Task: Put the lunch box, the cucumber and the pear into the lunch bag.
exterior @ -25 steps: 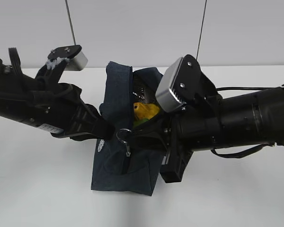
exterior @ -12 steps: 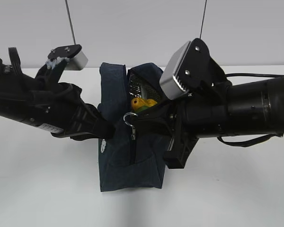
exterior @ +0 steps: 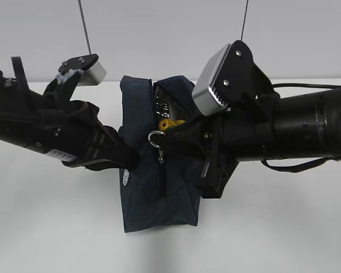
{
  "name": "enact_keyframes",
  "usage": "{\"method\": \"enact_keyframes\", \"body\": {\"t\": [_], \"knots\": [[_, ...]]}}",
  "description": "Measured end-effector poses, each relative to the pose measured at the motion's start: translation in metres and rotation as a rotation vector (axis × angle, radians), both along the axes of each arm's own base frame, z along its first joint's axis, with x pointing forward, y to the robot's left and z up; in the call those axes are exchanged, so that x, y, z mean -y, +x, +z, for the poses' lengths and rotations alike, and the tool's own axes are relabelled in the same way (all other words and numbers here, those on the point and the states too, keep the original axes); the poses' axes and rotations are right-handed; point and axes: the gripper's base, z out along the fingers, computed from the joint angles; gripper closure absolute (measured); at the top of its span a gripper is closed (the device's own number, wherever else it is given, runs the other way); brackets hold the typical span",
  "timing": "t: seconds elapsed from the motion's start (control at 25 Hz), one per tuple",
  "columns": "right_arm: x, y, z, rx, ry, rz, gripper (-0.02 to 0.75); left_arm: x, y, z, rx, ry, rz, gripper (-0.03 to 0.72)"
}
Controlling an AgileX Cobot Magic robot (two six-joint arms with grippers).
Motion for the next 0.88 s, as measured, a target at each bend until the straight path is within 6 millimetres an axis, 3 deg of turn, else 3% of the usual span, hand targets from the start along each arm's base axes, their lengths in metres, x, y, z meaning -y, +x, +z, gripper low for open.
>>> {"method": "enact_keyframes", "body": {"t": [0.88], "knots": [[-0.0021,0.0068,0.0106,0.044,-0.007,-0.02,0.738,0.0018,-0.0005,0.0021,-0.019,-0.025,0.005,0.682]]}}
